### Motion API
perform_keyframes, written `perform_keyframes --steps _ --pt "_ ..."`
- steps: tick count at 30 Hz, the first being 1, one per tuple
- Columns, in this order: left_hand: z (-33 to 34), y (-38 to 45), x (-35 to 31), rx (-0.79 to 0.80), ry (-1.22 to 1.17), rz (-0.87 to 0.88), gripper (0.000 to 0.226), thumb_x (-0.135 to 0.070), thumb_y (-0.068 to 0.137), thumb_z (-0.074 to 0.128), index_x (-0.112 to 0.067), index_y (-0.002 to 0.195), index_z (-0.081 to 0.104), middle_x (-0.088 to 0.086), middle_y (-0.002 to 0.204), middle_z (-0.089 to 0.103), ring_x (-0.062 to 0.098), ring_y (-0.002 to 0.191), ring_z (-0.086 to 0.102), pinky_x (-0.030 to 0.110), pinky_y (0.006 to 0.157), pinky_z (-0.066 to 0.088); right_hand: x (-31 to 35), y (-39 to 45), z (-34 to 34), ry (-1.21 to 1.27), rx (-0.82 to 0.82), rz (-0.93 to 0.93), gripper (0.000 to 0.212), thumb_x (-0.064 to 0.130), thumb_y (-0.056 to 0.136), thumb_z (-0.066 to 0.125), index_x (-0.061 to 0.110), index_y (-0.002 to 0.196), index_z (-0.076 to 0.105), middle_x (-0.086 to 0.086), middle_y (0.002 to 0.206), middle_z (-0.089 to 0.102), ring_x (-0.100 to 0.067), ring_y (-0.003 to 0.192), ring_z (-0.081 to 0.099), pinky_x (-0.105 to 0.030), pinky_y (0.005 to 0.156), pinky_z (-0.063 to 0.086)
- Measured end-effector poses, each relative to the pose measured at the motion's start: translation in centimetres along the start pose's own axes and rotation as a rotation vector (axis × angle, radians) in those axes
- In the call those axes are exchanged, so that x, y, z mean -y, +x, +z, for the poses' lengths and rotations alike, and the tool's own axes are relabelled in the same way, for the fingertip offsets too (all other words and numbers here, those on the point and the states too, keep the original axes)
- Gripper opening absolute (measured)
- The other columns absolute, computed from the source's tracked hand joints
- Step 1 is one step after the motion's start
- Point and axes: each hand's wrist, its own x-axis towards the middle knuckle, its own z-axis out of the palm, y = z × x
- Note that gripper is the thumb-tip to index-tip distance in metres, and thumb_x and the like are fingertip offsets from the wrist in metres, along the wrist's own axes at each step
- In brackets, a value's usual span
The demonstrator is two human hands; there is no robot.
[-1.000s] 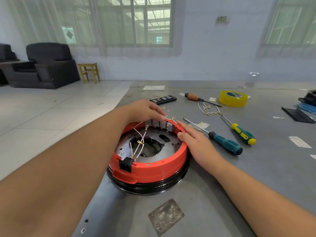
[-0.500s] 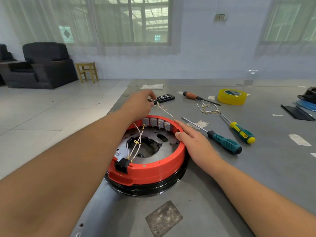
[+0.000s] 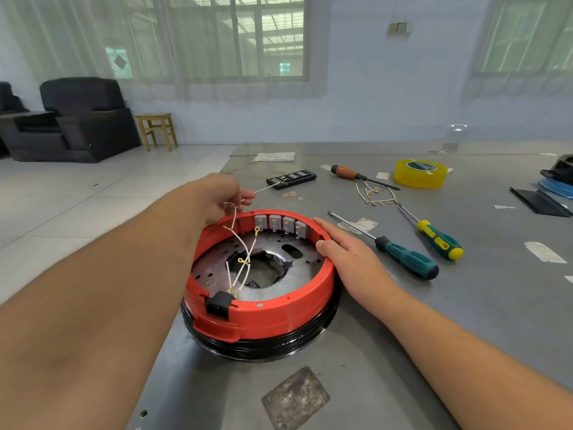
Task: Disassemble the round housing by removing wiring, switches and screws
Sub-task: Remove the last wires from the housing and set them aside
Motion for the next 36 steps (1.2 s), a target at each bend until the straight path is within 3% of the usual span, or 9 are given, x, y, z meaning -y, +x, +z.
perform_keyframes --steps 4,8,11,15,17,23,28,33,36 --pt "0.3 0.1 -0.1 0.006 -0.024 -0.027 0.054 0.021 0.101 0.032 -0.005 0.138 0.061 0.009 0.131 0.059 0.016 0.078 0.049 0.033 0.108 0.049 0.0 0.1 0.0 0.013 0.004 0.003 0.046 0.036 0.098 0.049 0.053 0.141 0.050 0.004 0.085 0.072 0.000 0.063 0.059 -0.011 0.065 0.047" --pt "0.6 0.3 0.0 -0.046 0.057 -0.052 0.048 0.016 0.103 0.043 -0.006 0.144 0.056 0.011 0.121 0.057 0.016 0.079 0.049 0.023 0.076 0.050 -0.1 0.0 0.0 0.015 -0.002 -0.003 0.046 0.038 0.097 0.049 0.054 0.141 0.050 0.002 0.091 0.072 0.000 0.066 0.061 -0.009 0.065 0.047" --pt "0.6 0.1 0.2 -0.078 0.194 -0.043 0.040 -0.005 0.108 0.051 -0.002 0.148 0.054 0.013 0.120 0.057 0.024 0.106 0.050 0.037 0.108 0.048 -0.1 0.0 0.1 0.025 0.002 -0.003 0.050 0.045 0.091 0.047 0.055 0.139 0.050 0.004 0.085 0.072 0.000 0.064 0.060 -0.019 0.071 0.048" --pt "0.5 -0.9 0.3 0.036 0.400 -0.021 0.031 -0.010 0.106 0.056 -0.015 0.134 0.069 0.012 0.130 0.059 0.031 0.130 0.052 0.047 0.112 0.046 0.0 -0.1 0.1 0.032 0.014 0.002 0.052 0.050 0.086 0.046 0.058 0.138 0.050 0.003 0.076 0.069 0.000 0.061 0.058 -0.020 0.068 0.048" --pt "0.2 -1.1 0.3 0.021 0.473 0.042 0.021 -0.015 0.104 0.061 -0.014 0.121 0.074 0.010 0.128 0.062 0.032 0.119 0.057 0.051 0.109 0.049 0.0 -0.2 0.0 0.039 0.016 0.000 0.052 0.049 0.087 0.046 0.056 0.138 0.051 0.007 0.076 0.069 0.001 0.061 0.059 -0.014 0.064 0.047" --pt "-2.0 -2.4 1.7 0.113 0.142 0.059 0.046 -0.044 0.104 0.061 -0.032 0.148 0.053 0.009 0.153 0.049 0.028 0.132 0.051 0.042 0.094 0.050 0.4 -0.4 0.0 0.036 -0.045 0.003 0.042 0.034 0.096 0.057 0.047 0.136 0.055 0.040 0.096 0.061 0.024 0.087 0.056 0.003 0.068 0.038" --pt "-3.2 -3.6 4.0 0.166 -0.146 -0.006 0.068 -0.064 0.095 0.065 -0.042 0.154 0.041 0.006 0.160 0.038 0.037 0.140 0.050 0.057 0.103 0.053 0.9 -0.9 -0.1 0.054 -0.111 0.047 0.020 0.027 0.092 0.061 0.036 0.107 0.070 0.022 0.069 0.069 0.004 0.060 0.064 -0.005 0.055 0.040" --pt "-2.6 -5.6 7.0 0.067 -0.468 0.163 0.064 -0.052 0.098 0.066 -0.035 0.155 0.042 -0.003 0.161 0.039 0.020 0.136 0.057 0.042 0.094 0.059 0.9 -0.9 -0.3 0.042 -0.187 0.016 0.022 0.023 0.091 0.061 0.036 0.100 0.075 0.021 0.059 0.065 0.005 0.054 0.060 -0.005 0.053 0.038" --pt "-1.4 -7.0 8.7 -0.115 -0.564 0.259 0.049 -0.042 0.104 0.062 -0.036 0.150 0.046 -0.014 0.124 0.055 -0.004 0.094 0.070 0.023 0.065 0.059 0.8 -0.9 -0.4 0.060 -0.229 0.010 0.025 0.021 0.091 0.060 0.034 0.104 0.078 0.018 0.052 0.061 0.003 0.048 0.056 -0.006 0.050 0.038"
